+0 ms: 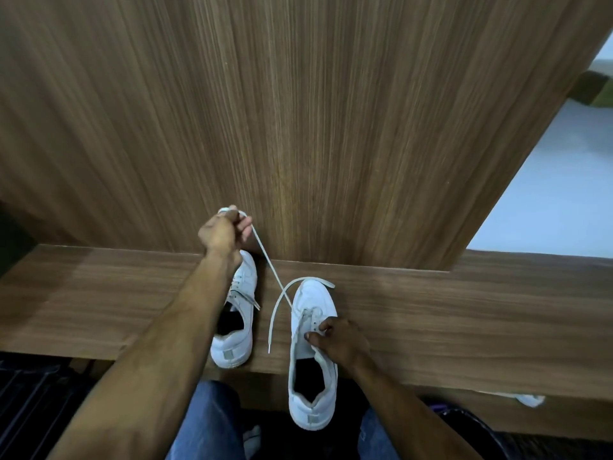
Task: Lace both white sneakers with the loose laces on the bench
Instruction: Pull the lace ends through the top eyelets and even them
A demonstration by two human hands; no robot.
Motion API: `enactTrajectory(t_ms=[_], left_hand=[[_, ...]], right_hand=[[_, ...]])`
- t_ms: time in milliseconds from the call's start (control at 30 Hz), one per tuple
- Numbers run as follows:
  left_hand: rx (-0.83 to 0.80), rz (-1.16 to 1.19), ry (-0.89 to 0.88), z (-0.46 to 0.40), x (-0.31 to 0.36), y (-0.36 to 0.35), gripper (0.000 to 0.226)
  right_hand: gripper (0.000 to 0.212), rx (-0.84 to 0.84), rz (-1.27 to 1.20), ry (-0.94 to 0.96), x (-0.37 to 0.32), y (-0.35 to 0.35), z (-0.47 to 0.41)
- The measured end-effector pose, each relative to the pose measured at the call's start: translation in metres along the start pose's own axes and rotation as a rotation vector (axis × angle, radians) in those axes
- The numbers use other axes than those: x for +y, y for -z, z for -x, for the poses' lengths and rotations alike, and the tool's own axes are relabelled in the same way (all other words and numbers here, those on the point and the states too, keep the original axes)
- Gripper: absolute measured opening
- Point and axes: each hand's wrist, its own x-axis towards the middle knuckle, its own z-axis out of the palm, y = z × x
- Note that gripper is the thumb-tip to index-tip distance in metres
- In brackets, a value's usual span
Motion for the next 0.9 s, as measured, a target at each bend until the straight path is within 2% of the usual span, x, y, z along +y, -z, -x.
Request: enactTrajectory(t_ms=[67,167,233,300,367,433,500,567,600,733,900], left_hand=[[-0.014,-0.178,0.048,0.001,-0.016,0.012,0.015],[-0.146,-0.617,0.220,0.013,-0.077,0.043,0.011],[-0.216,-0.827,0.290,0.026,-0.120,0.064,0.024],[-0.249,-0.902,0.275,0.039,-0.152,0.078,0.033],[-0.260,-0.920,0.188,0.049,-0.163,0.080,0.036],[-0.285,-0.951,0.101,0.051,-0.162,0.075,0.034],[-0.354,-1.101,0.020,0.046,-0.161,0.072,0.031],[-0.406,-1.244,0.021,0.037,-0.157,0.072,0.028],[-0.401,-1.240,0.040,0.031,-0.150,0.071,0.026],[-0.287,-1.254,-0.042,0.006,-0.114,0.059,0.028],[-0.390,-1.471,-0.017,-0.010,-0.112,0.063,0.027]], right_hand=[[0.049,0.009,0.000,-0.010,0.000,0.000,0.000],[0.048,0.029,0.019,-0.016,-0.001,0.000,0.002],[0.048,0.039,0.004,-0.023,-0.002,0.000,0.004],[0.047,0.041,-0.006,-0.030,-0.003,0.000,0.004],[0.048,0.044,-0.008,-0.033,-0.002,0.000,0.004],[0.048,0.038,0.000,-0.031,-0.002,0.000,0.003],[0.048,0.036,0.013,-0.037,-0.001,0.001,0.003],[0.047,0.038,0.034,-0.027,-0.004,0.002,0.004],[0.047,0.040,0.047,-0.022,-0.005,0.001,0.005],[0.045,0.050,0.067,-0.029,-0.007,-0.003,0.004],[0.040,0.023,0.073,-0.017,-0.006,-0.004,0.001]])
